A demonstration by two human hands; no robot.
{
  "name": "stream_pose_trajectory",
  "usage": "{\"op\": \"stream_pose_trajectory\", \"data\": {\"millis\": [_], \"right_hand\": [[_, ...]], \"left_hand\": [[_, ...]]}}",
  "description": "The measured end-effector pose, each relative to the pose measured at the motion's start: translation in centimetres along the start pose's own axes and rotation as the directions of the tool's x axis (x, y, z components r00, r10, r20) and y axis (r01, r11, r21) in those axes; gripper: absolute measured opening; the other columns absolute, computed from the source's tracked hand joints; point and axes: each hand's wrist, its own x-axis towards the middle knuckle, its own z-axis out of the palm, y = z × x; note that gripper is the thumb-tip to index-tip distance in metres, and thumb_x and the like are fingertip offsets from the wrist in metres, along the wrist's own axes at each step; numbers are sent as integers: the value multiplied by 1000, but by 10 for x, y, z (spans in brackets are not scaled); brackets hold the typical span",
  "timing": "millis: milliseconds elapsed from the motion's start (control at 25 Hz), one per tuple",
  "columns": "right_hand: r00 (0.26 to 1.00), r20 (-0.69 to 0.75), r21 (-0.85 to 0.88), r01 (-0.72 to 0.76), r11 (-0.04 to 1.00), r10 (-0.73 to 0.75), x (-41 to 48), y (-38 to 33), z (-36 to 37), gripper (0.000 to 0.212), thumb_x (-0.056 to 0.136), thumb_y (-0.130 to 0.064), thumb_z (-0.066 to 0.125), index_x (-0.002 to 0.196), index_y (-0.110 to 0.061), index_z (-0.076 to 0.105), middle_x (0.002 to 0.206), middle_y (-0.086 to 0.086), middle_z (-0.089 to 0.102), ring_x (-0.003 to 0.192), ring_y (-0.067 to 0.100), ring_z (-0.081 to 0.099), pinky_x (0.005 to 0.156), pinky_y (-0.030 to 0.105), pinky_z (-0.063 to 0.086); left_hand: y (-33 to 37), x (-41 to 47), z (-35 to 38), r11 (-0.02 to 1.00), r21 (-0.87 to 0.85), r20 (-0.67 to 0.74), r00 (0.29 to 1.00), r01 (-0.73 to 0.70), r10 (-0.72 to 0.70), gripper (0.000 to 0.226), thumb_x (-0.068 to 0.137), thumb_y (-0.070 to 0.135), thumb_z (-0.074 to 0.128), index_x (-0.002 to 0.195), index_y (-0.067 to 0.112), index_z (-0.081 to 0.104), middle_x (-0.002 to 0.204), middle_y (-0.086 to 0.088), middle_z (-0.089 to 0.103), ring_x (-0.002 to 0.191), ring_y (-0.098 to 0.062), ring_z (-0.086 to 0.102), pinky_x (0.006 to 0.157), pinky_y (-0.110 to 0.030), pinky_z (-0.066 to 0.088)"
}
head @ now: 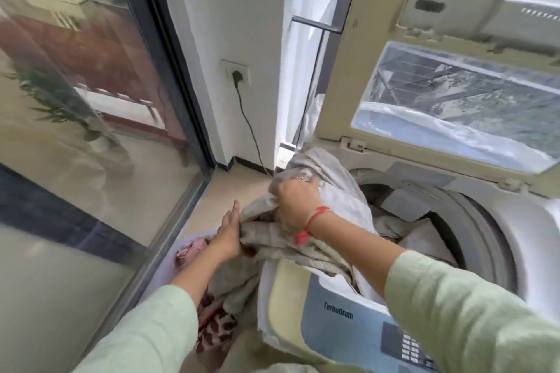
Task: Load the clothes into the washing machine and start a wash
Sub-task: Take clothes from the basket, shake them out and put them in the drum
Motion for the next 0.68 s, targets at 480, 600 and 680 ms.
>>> {"op": "stream_pose_trajectory", "data": {"millis": [480, 600, 680], "right_hand": [[408, -795, 484, -20, 875, 449, -216, 206, -119, 17, 80, -5, 56, 94, 2, 61, 86, 11, 53, 80, 6, 48, 73, 20, 38], [442, -676, 432, -411, 803, 590, -218, 238, -28, 41, 75, -9, 39, 114, -5, 50, 102, 24, 56, 90, 37, 56, 80, 45, 49], [851, -287, 55, -443, 895, 439, -206, 239, 36, 54, 78, -3, 36, 131, -12, 39, 115, 25, 58, 95, 42, 60, 81, 49, 52]], "left_hand": [[259, -103, 27, 559, 463, -540, 281, -688, 793, 61, 59, 13, 64, 118, 26, 61, 101, 3, 70, 91, -17, 60, 80, -31, 43], [268, -72, 81, 567, 630, -182, 610, -530, 772, 73, 62, 16, 68, 132, 21, 47, 116, -1, 60, 110, -23, 55, 98, -43, 34], [237, -49, 103, 498, 713, 251, 842, -494, 477, 74, 77, 29, 65, 142, 17, 32, 142, -11, 39, 135, -29, 31, 112, -53, 12]]}}
